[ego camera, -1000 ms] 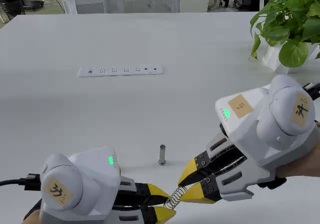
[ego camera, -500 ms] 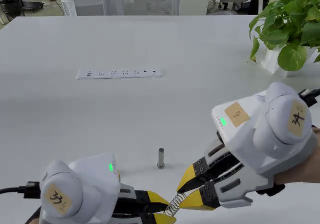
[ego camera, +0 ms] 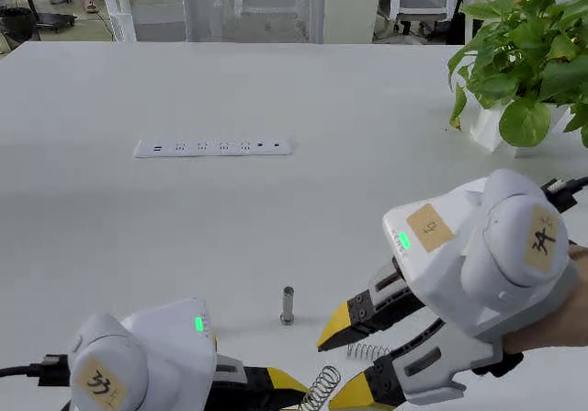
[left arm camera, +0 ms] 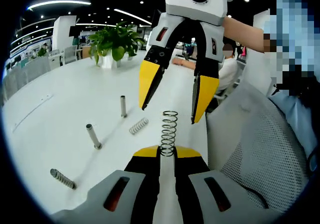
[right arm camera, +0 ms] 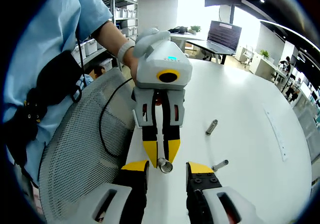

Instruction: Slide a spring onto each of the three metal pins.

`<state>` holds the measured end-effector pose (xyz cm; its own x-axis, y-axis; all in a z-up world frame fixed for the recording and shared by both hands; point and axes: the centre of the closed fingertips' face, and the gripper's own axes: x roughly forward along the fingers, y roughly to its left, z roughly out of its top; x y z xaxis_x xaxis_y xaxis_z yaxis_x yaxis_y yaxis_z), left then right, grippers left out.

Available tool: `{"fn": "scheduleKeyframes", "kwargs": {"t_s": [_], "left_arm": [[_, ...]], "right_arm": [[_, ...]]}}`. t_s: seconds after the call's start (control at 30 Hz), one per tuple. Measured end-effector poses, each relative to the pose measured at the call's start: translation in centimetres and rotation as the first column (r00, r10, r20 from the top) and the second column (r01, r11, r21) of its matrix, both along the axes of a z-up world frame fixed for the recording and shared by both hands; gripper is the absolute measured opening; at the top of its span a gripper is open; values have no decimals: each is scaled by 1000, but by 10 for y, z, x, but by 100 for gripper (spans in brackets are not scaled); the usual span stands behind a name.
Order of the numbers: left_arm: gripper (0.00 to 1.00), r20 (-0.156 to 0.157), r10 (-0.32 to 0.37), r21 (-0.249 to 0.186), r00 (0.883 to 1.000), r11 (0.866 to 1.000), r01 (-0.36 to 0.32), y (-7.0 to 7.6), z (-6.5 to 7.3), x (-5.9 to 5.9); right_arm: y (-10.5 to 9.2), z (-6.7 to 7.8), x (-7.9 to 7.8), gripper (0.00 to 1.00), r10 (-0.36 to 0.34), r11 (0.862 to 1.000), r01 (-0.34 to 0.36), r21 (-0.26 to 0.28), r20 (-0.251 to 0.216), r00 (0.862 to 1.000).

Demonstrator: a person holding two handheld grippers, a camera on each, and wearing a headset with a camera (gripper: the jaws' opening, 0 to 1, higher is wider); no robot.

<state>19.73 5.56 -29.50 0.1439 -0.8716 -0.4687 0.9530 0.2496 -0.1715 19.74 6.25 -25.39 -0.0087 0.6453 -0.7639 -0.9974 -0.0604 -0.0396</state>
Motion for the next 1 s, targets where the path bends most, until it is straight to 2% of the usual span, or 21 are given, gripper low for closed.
{"fn": "scheduleKeyframes", "kwargs": {"t_s": [0.13,0.23,0.43,0.6,0.8,1.0], "left_arm": [[6,5,0,4,1000,1000,0,0,0,0],[6,8,2,5,1000,1000,-2,0,0,0],[6,6,6,7,1000,1000,-6,-2,-2,0],[6,7,3,14,1000,1000,-3,-5,-2,-1],[6,18,5,18,1000,1000,-5,-7,1,2],[6,22,13,9,1000,1000,-14,-10,4,3]], "right_arm": [[-2,0,5,44,3,1000,-3,-23,30,1000],[-3,-2,6,51,7,999,-5,-42,27,1000],[-4,-6,5,46,47,996,-44,-80,39,998],[-7,-10,1,34,92,988,-90,-124,13,996],[-3,-15,-3,28,131,980,-132,-147,-19,991],[0,-18,-3,23,152,975,-154,-159,-26,988]]}}
